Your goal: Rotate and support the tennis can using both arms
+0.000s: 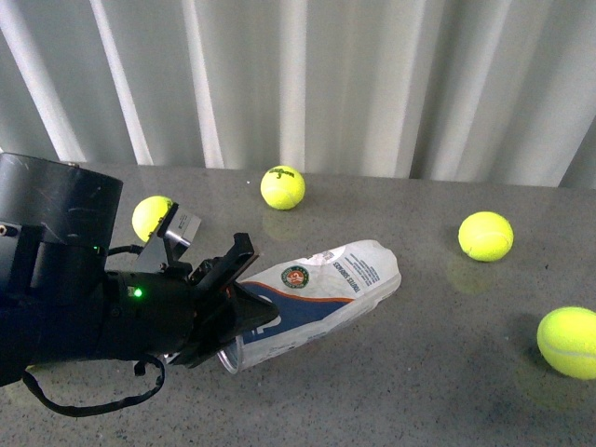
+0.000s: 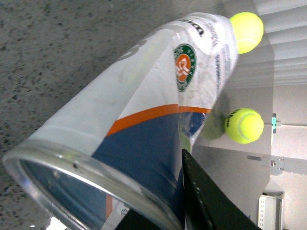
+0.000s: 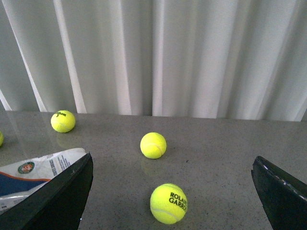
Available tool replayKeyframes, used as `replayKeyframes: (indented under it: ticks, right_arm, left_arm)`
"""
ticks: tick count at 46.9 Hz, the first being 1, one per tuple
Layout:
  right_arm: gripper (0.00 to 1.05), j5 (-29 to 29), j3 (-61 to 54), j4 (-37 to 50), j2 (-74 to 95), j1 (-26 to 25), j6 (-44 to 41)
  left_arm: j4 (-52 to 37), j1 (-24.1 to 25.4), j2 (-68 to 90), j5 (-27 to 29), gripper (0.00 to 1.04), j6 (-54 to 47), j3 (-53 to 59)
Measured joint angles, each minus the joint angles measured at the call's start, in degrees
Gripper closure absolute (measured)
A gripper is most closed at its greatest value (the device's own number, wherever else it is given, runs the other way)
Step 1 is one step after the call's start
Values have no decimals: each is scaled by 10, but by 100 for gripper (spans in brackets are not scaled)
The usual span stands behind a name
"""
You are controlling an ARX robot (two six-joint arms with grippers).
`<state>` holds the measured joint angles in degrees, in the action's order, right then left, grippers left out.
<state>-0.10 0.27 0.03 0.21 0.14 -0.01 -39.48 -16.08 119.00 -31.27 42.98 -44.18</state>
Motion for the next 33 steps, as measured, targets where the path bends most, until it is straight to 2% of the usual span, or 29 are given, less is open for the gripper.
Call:
replayKeyframes:
  ticks: [2, 6, 13, 20, 33]
  right_arm:
    - [7, 0, 0, 0, 0, 0, 0]
    - [7, 0, 0, 0, 0, 0, 0]
    - [7, 0, 0, 0, 0, 0, 0]
    - [7, 0, 0, 0, 0, 0, 0]
    - [7, 0, 0, 0, 0, 0, 0]
  left_arm:
    - [8, 0, -18, -4, 102, 6, 0]
    - [35, 3, -53, -7, 101, 6, 0]
    - [138, 14, -133, -5, 101, -17, -9]
    - [318, 17, -209, 21, 101, -95, -72]
    - [691, -31, -236, 133, 101, -368, -289]
